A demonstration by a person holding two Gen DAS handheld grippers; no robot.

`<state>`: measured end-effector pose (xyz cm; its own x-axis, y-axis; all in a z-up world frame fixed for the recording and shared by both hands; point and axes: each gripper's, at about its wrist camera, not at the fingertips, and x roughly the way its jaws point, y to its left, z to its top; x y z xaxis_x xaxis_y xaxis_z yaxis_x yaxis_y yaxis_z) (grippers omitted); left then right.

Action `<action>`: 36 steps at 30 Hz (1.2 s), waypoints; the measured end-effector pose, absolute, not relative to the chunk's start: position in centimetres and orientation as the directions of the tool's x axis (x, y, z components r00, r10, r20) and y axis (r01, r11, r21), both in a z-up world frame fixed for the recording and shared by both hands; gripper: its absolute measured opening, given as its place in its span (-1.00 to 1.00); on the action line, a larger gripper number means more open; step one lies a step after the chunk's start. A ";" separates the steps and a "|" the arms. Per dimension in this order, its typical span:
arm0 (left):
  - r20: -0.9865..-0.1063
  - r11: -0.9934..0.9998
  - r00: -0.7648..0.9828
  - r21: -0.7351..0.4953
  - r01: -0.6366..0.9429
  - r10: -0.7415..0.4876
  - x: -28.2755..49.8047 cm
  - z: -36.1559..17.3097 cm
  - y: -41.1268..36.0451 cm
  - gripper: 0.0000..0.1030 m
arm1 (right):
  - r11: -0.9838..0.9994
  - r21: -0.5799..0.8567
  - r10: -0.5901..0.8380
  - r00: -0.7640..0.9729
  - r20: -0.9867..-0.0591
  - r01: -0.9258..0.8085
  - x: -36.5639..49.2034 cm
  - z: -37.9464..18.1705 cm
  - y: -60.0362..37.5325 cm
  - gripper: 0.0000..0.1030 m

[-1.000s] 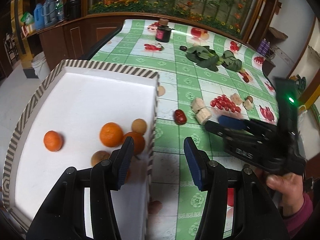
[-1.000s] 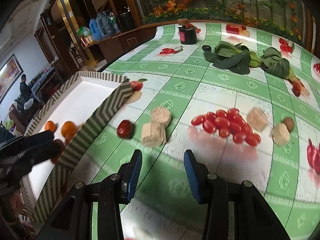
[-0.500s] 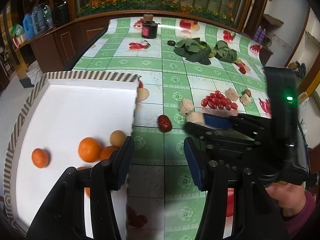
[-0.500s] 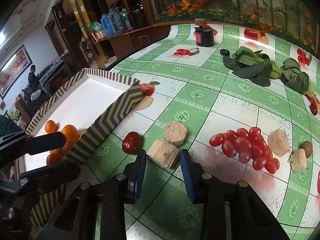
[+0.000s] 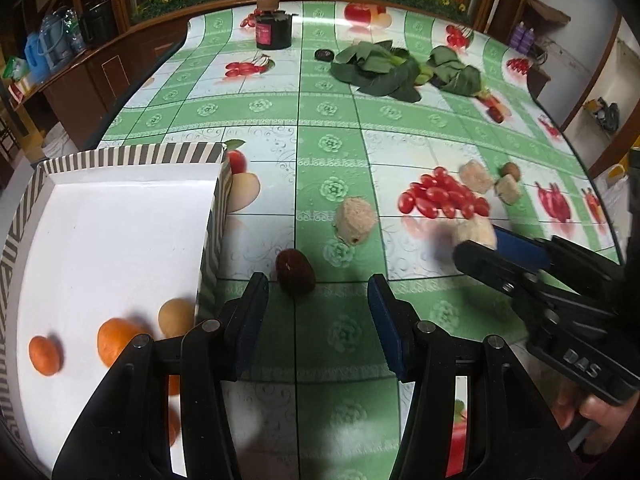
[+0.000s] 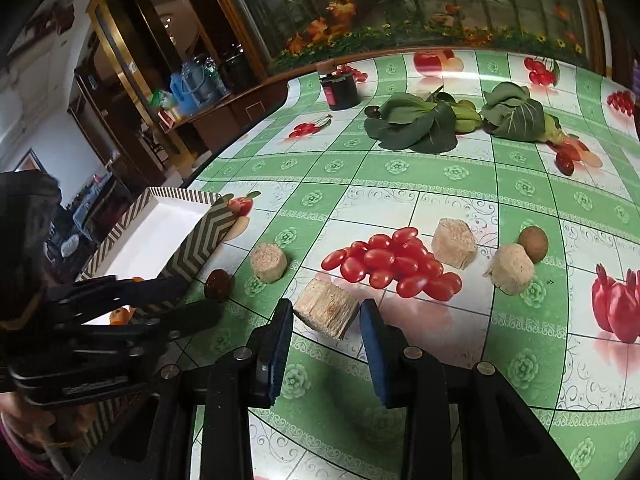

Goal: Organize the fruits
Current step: 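Grasp a red date with the left gripper while the right gripper grasps a beige bread cube, then carry the date and bread cube into the white tray and open both grippers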

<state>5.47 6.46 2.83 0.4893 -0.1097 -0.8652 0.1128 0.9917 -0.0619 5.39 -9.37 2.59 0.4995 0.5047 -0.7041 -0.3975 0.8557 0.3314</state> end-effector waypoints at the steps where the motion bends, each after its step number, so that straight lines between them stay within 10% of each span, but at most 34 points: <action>1: -0.867 0.992 0.487 -0.061 0.112 -0.108 5.6 2.7 6.5 0.00 | 0.853 0.334 0.509 0.497 -0.703 -0.401 5.5 2.5 -9.4 -0.34; 5: -0.871 0.991 0.478 -0.065 0.116 -0.113 6.3 2.0 6.6 -0.03 | 0.844 0.341 0.522 0.490 -0.698 -0.413 5.5 2.5 -9.2 -0.34; 11: -0.861 0.993 0.499 -0.044 0.113 -0.095 6.4 1.9 7.0 -0.62 | 0.847 0.336 0.516 0.483 -0.708 -0.411 5.6 2.1 -8.9 -0.34; 36: -0.779 0.996 0.622 -0.057 0.062 -0.083 -1.4 5.9 11.8 -0.61 | 0.814 0.310 0.547 0.467 -0.694 -0.492 -0.3 4.5 -3.9 -0.35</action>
